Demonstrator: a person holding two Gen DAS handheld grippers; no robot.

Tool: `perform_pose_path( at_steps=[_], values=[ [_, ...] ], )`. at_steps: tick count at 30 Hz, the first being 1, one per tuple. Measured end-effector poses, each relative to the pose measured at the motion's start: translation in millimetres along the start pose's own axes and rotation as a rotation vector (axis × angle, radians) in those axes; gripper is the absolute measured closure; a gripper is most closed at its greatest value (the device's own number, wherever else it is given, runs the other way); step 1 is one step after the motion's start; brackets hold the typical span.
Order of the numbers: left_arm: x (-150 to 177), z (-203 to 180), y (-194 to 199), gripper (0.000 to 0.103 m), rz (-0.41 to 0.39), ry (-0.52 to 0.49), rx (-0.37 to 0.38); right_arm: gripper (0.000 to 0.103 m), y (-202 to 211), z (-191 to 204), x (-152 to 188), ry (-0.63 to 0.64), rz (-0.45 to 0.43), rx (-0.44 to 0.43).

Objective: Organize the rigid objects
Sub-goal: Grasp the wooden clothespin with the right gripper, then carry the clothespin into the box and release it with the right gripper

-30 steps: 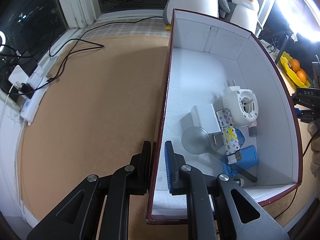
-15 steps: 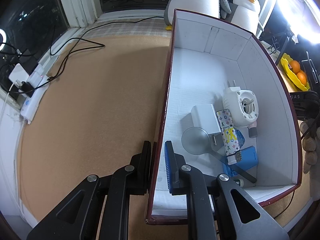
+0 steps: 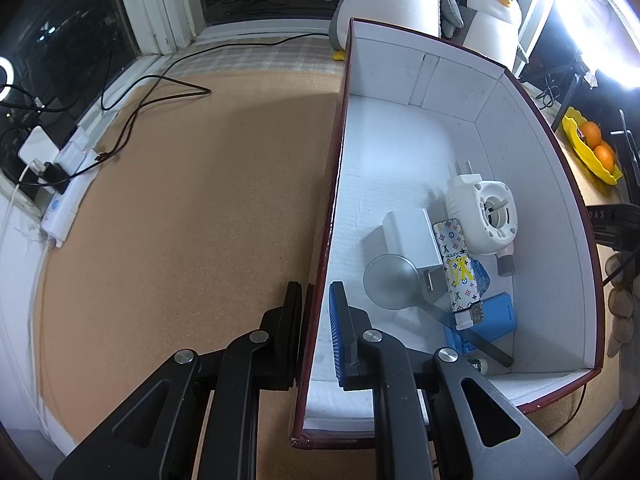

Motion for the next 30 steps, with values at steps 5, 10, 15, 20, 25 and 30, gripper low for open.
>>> perform_pose_path(
  at_steps=[5, 10, 15, 20, 25, 30],
  values=[
    [0, 2, 1, 0.091, -0.001, 0.002, 0.000, 0.091, 8, -4, 10, 0.008, -0.012, -0.003],
    [0, 4, 2, 0.091, -0.005, 0.013, 0.001, 0.091, 25, -2, 17, 0.039, -0.048, -0.008],
    [1, 4, 3, 0.091, -0.005, 0.029, 0.004, 0.091, 47, 10, 16, 0.083, -0.091, -0.028],
    [1, 5, 3, 0.090, -0.004, 0.041, 0.004, 0.091, 74, 44, 9, 0.161, -0.147, -0.059],
    [1, 6, 3, 0.091, -0.007, 0.054, 0.000, 0.091, 106, 93, 0, 0.268, -0.212, -0.117],
    [1, 7, 4, 0.091, -0.010, 0.066, -0.002, 0.091, 128, 144, -1, 0.394, -0.252, -0.163]
  ],
)
Point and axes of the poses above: each gripper's, at about its wrist camera, not at the fingertips, and y roughly against the way its jaws point, z to its left, x to its underside, the point moved 9 cm from there along -y, roughly the way its jaws point, and after that the axes turned 11 degrees about y, right-handed, at the moved point
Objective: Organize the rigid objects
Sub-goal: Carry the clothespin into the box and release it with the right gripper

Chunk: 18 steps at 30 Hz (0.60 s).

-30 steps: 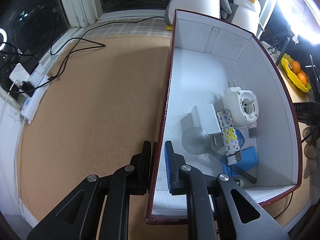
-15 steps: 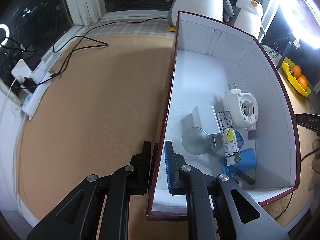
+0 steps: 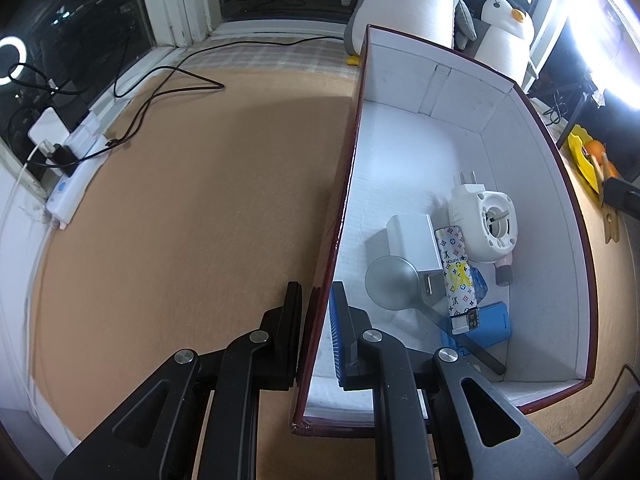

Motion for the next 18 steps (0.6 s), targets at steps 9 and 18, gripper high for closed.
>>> perform_pose_path(
  at_steps=[9, 18],
  values=[
    [1, 0, 2, 0.091, -0.005, 0.015, -0.006, 0.091, -19, 45, -4, 0.125, 0.034, -0.046],
    [2, 0, 3, 0.091, -0.006, 0.020, -0.010, 0.061, -21, 50, -2, 0.159, 0.035, -0.051]
  ],
)
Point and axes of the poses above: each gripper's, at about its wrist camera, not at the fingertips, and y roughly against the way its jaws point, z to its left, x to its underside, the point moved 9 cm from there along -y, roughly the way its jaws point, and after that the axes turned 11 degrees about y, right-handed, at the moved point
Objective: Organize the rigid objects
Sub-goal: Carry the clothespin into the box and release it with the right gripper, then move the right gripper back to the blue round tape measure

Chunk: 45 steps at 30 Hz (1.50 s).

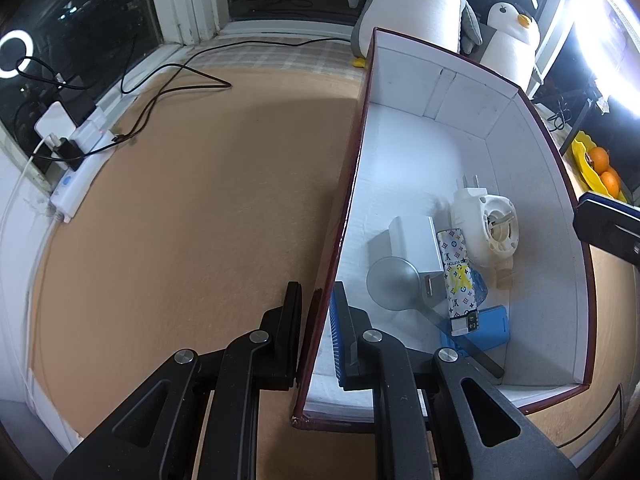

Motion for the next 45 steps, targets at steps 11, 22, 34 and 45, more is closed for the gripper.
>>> perform_pose_path(
  at_steps=[11, 22, 34, 45],
  values=[
    [0, 0, 0, 0.091, 0.004, -0.006, -0.001, 0.053, 21, -37, -1, -0.092, -0.069, 0.037],
    [1, -2, 0, 0.091, 0.007, -0.024, -0.004, 0.052, 32, -144, 37, -0.368, -0.059, 0.117],
    [1, -4, 0, 0.091, 0.010, -0.045, -0.010, 0.048, -11, -202, 75, -0.549, 0.060, 0.125],
    [0, -4, -2, 0.091, 0.012, -0.054, -0.021, 0.046, -62, -218, 76, -0.534, 0.177, 0.180]
  ],
)
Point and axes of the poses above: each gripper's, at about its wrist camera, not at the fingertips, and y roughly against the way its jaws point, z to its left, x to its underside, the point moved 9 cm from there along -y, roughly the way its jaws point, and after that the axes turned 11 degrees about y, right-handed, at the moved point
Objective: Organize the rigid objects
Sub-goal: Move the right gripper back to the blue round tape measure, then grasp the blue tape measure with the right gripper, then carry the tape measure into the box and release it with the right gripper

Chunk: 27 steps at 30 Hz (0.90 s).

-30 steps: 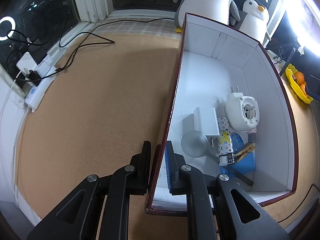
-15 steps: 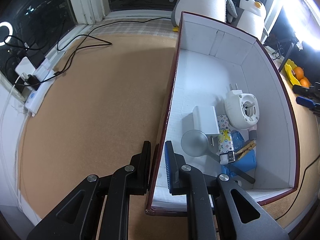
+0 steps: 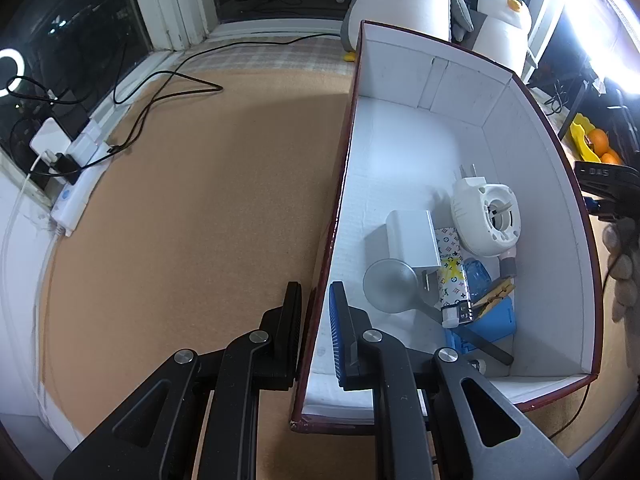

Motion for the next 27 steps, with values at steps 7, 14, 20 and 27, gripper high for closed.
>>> perform_pose_path(
  at_steps=[7, 14, 20, 27],
  values=[
    [0, 0, -1, 0.091, 0.001, -0.006, -0.007, 0.046, -16, 1, -6, 0.075, 0.033, 0.098],
    [0, 0, -1, 0.091, 0.001, -0.001, -0.007, 0.057, -17, 5, -2, 0.142, 0.036, 0.154],
    [0, 0, 0, 0.091, 0.001, 0.007, 0.003, 0.057, -3, 7, 6, 0.142, 0.014, 0.129],
    [0, 0, -1, 0.091, -0.003, 0.011, 0.015, 0.057, 65, 51, 14, 0.250, -0.124, 0.075]
  ],
)
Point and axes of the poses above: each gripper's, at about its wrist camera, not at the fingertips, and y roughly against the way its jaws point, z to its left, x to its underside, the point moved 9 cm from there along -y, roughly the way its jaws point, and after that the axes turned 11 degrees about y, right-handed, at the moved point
